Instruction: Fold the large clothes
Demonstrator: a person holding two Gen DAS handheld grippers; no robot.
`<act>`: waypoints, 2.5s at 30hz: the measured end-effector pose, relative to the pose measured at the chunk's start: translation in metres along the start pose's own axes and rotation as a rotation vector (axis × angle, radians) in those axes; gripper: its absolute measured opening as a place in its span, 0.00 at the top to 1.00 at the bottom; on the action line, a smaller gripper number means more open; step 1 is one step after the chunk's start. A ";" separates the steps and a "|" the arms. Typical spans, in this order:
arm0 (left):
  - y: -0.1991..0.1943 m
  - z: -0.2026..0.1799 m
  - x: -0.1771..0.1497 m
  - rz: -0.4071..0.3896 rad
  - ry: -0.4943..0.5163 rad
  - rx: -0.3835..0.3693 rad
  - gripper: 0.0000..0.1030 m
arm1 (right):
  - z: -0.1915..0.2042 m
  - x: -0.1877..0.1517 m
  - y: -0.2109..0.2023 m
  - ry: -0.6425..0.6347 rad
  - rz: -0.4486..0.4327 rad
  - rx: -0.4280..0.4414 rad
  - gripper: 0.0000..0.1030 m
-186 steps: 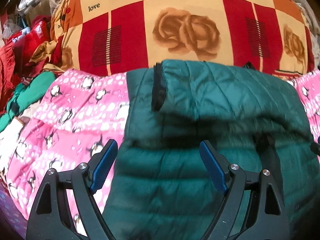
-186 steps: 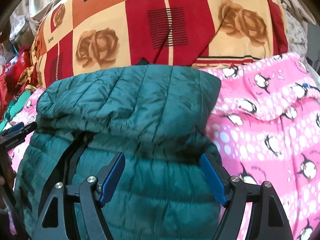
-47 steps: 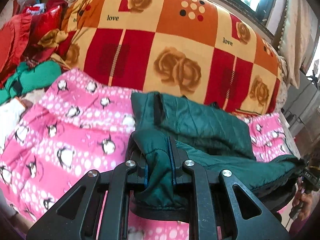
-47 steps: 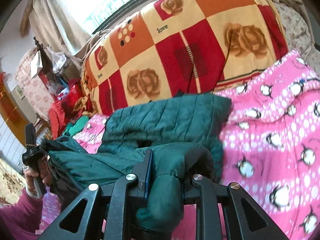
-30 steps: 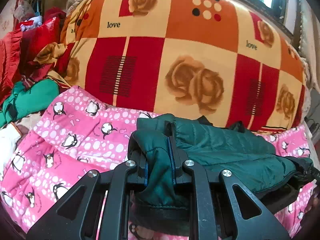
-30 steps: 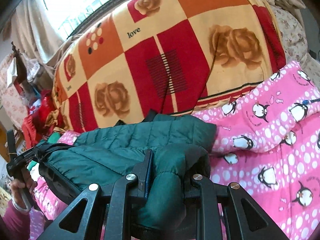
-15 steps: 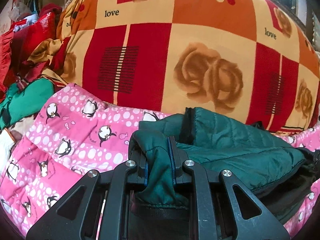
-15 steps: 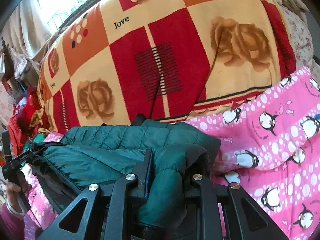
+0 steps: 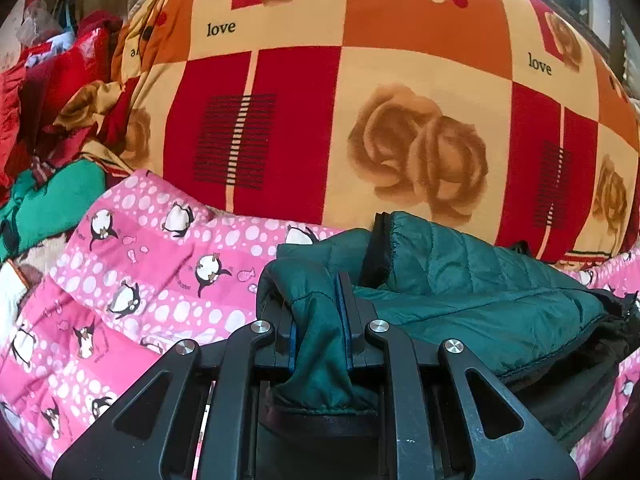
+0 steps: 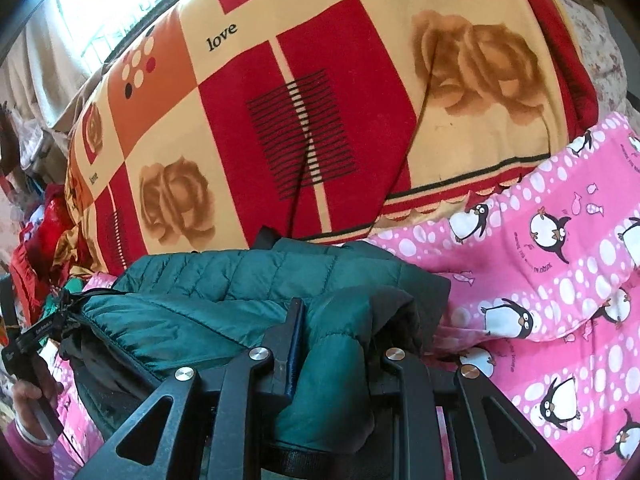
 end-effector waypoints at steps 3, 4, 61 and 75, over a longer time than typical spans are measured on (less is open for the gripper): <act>0.003 0.001 0.004 0.017 -0.014 -0.011 0.85 | -0.002 0.003 0.002 0.014 0.010 0.008 0.81; 0.004 0.001 0.005 0.022 -0.024 -0.015 0.85 | -0.002 0.004 0.003 0.021 0.009 0.009 0.81; -0.006 0.008 0.030 -0.069 -0.085 -0.153 0.20 | -0.006 0.021 0.009 0.159 -0.067 0.155 0.33; 0.027 -0.019 0.007 0.019 0.032 -0.035 0.20 | 0.049 0.015 0.008 -0.113 -0.042 0.056 0.27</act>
Point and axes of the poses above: each gripper's, at about its wrist camera, not at the fingertips, and y roughly the way its jaws point, z to its left, x to its top, the point moved 6 cm from there along y, roughly the way its jaws point, and after that the axes turned 2 degrees about x, right-handed, at the moved point
